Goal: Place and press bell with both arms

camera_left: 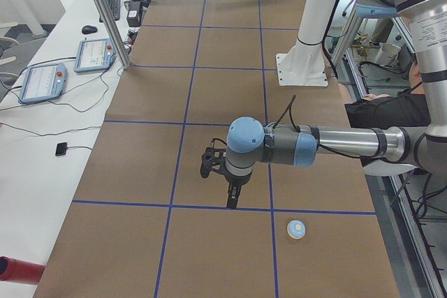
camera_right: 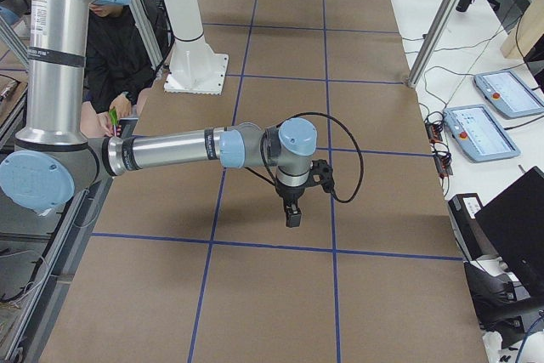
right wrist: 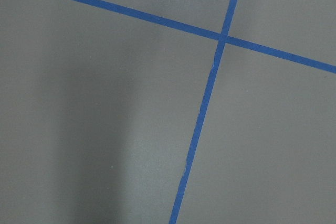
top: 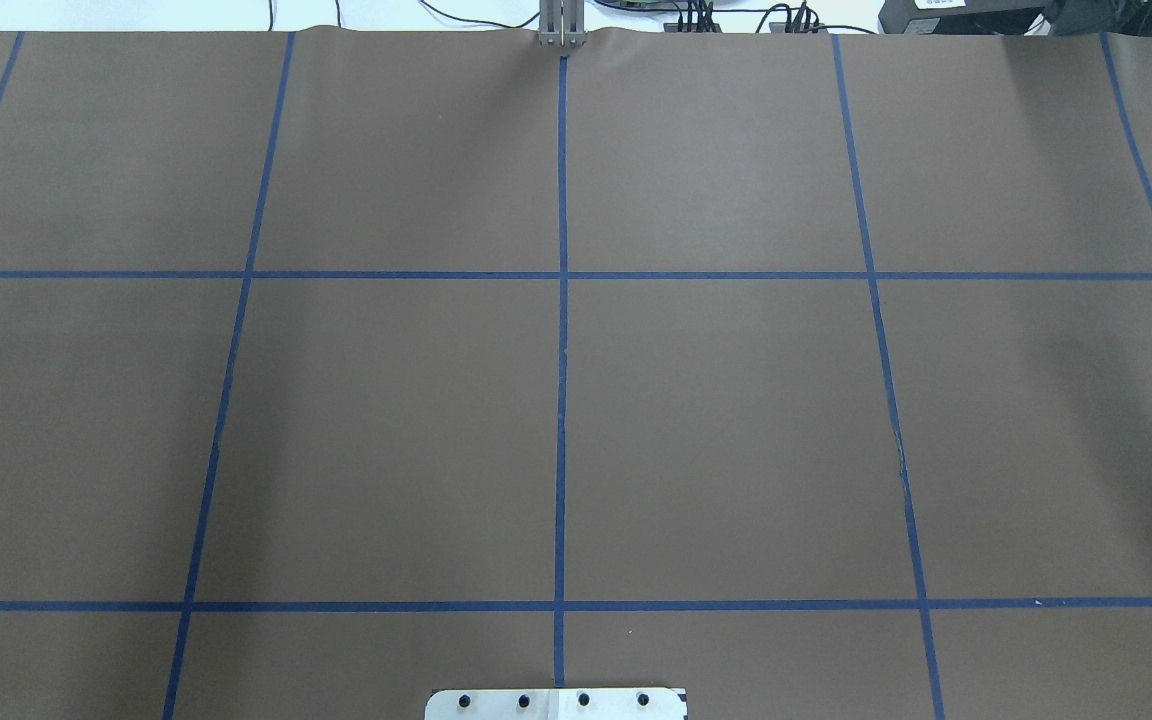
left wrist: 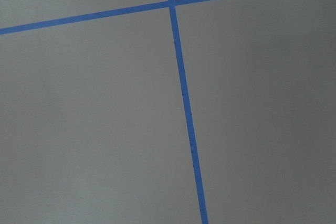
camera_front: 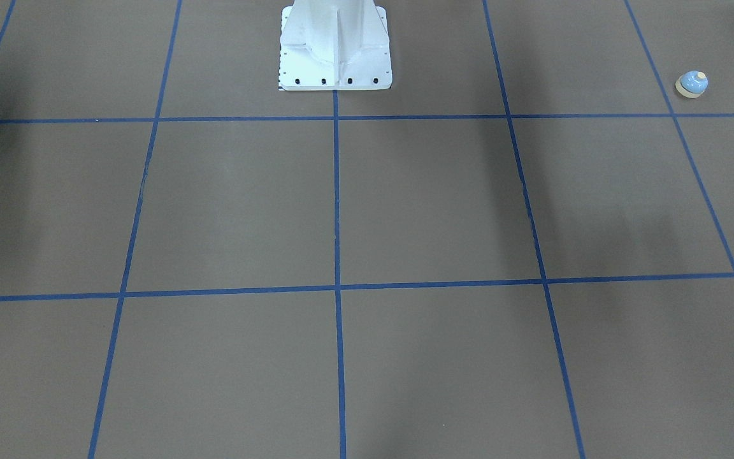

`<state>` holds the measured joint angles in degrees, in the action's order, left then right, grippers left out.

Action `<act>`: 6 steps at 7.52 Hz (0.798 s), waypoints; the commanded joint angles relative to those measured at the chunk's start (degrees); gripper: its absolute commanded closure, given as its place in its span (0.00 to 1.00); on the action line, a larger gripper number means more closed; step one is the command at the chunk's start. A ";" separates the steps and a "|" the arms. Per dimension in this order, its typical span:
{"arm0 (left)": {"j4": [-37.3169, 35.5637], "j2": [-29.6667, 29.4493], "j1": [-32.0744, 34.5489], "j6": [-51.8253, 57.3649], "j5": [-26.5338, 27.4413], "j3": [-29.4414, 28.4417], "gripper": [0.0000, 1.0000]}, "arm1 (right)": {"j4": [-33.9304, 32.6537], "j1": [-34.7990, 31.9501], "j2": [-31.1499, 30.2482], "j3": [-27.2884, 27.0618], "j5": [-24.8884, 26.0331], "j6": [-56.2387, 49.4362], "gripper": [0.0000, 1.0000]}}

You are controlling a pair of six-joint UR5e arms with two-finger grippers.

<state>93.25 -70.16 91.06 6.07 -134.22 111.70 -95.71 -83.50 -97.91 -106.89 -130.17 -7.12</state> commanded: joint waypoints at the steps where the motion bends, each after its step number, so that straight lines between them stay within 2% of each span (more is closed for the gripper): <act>1: 0.17 -1.02 0.08 -0.44 0.01 0.01 0.00 | 0.00 0.00 0.00 -0.07 -0.43 0.00 0.00; 6: 1.14 -2.87 0.09 -2.20 -0.16 -2.36 0.00 | 0.00 0.00 0.00 -0.16 -0.87 0.00 0.00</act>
<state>93.78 -72.48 91.27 4.06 -134.52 110.06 -95.71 -83.50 -97.91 -107.05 -130.77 -7.12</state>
